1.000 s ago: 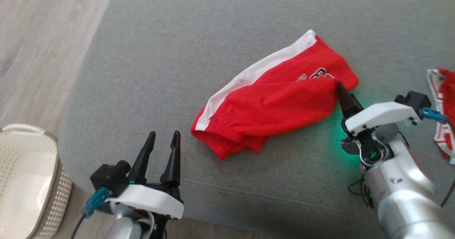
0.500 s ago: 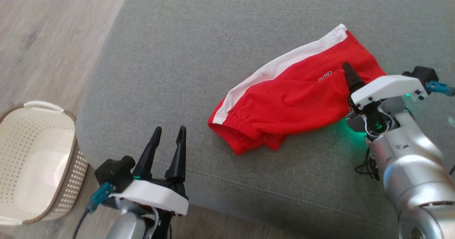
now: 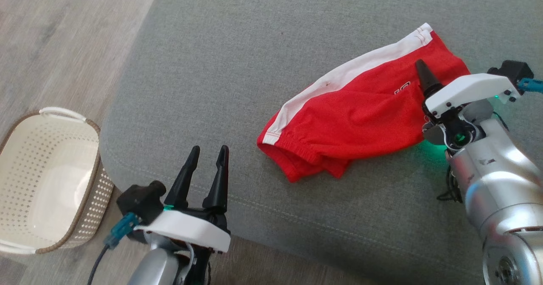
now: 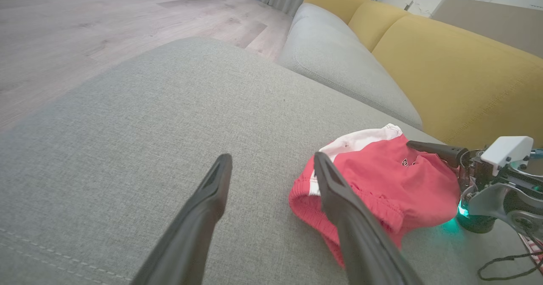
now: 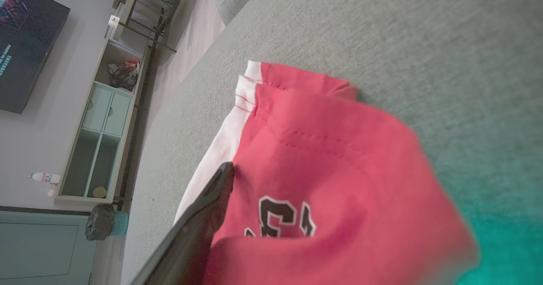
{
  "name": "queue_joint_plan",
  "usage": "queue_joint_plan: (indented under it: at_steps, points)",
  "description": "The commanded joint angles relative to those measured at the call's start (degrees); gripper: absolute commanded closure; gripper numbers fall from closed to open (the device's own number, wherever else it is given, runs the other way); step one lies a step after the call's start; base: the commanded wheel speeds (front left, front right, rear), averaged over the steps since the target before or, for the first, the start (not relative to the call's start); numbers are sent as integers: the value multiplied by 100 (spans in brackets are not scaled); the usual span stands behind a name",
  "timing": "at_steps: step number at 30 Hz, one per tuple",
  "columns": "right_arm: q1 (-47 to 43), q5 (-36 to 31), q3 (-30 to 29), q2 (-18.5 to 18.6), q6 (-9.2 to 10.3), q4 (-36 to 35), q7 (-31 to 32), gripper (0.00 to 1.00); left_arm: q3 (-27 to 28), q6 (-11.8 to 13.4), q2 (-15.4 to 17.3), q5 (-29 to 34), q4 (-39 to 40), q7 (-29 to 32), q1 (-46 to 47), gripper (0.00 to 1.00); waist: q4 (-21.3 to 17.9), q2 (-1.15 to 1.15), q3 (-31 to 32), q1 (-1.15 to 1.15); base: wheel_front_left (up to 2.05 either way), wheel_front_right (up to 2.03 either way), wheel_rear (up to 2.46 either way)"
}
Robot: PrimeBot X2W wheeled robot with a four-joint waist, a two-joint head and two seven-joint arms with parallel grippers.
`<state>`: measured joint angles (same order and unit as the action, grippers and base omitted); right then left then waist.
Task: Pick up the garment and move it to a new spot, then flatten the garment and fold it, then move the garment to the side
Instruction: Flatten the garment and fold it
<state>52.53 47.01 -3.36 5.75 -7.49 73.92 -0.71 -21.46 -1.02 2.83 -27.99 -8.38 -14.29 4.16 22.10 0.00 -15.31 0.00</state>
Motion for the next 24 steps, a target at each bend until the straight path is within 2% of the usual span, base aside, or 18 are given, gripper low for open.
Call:
queue_joint_plan:
  at_steps: [1,2,3,11,20,24]
  points:
    - [-14,-29,54,-122,0,0,80,0,163,11,5,-63,202,-71,232,0,9,0,-15,0,0,0,0]
    - [-5,-41,25,-131,0,1,102,37,157,11,5,-72,203,-71,239,0,16,0,-22,0,0,0,0]
    - [22,-59,17,-144,0,1,99,100,153,11,5,-79,203,-71,246,0,20,0,-28,0,0,0,0]
    - [112,-4,-36,-227,0,-142,-418,100,191,25,5,-131,198,-71,266,0,-59,0,33,0,0,0,0]
    - [-282,403,-87,-274,0,-887,-917,100,235,48,5,-141,235,-71,174,0,-426,0,241,0,0,0,0]
    - [-458,511,-219,-279,0,-1002,-1149,100,236,49,5,-118,237,-71,152,0,-555,0,314,0,0,0,0]
